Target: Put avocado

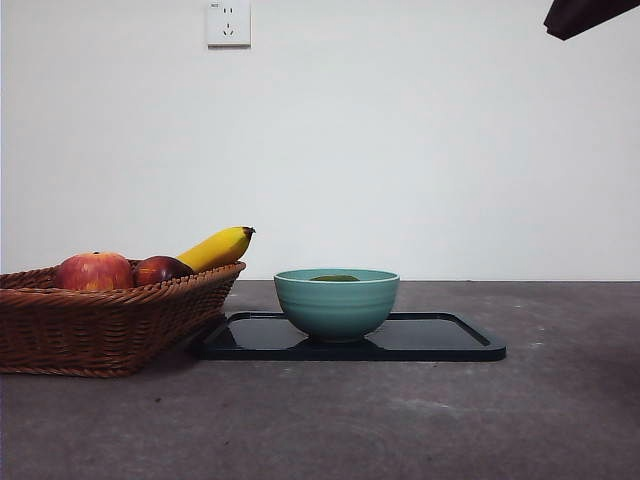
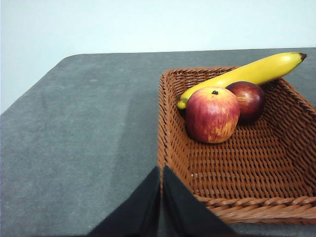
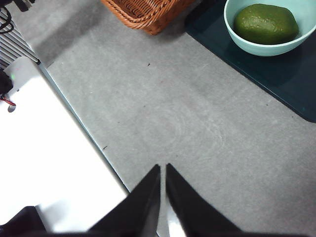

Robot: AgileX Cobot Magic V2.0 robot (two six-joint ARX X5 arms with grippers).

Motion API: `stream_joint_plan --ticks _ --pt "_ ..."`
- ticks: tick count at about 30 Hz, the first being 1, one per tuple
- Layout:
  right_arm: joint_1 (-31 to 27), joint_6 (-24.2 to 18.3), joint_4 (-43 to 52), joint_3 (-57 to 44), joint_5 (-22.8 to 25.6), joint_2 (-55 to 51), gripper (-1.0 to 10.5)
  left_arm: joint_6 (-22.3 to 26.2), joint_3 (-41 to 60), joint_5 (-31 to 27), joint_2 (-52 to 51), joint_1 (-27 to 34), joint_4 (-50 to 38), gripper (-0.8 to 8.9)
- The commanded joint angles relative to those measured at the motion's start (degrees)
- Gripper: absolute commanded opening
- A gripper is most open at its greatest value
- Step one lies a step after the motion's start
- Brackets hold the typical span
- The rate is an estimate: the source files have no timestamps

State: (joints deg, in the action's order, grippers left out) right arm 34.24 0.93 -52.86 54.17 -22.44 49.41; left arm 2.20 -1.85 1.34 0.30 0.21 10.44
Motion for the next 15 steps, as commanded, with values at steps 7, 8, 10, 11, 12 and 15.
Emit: stream_joint_plan --ticks 7,8,10,11,12,15 --pt "0.5 0.5 0.6 0.7 -0.1 0.3 0.1 -0.3 1.2 -0.1 -0.1 0.1 0.4 0.07" --pt "0.5 0.5 0.6 0.7 0.0 0.3 0.1 -0.3 1.2 -0.1 -0.1 0.1 0.4 0.07" --pt "0.0 0.1 0.6 0.7 0.2 -0.5 0.1 -0.3 1.2 -0.1 -0.1 0.1 0.4 0.07" --pt "-0.6 -1.7 0.7 0.7 0.8 -1.1 0.1 -0.3 1.2 -0.1 -0.1 0.1 0.4 0.07" --pt "-1.4 -3.1 0.9 0.7 1.0 -1.7 0.1 -0.3 1.2 -0.1 -0.1 0.1 0.4 0.07" --pt "-6.0 -5.1 5.5 -0.5 1.0 -4.6 0.1 -0.3 1.2 -0.1 -0.1 0.1 0.4 0.07"
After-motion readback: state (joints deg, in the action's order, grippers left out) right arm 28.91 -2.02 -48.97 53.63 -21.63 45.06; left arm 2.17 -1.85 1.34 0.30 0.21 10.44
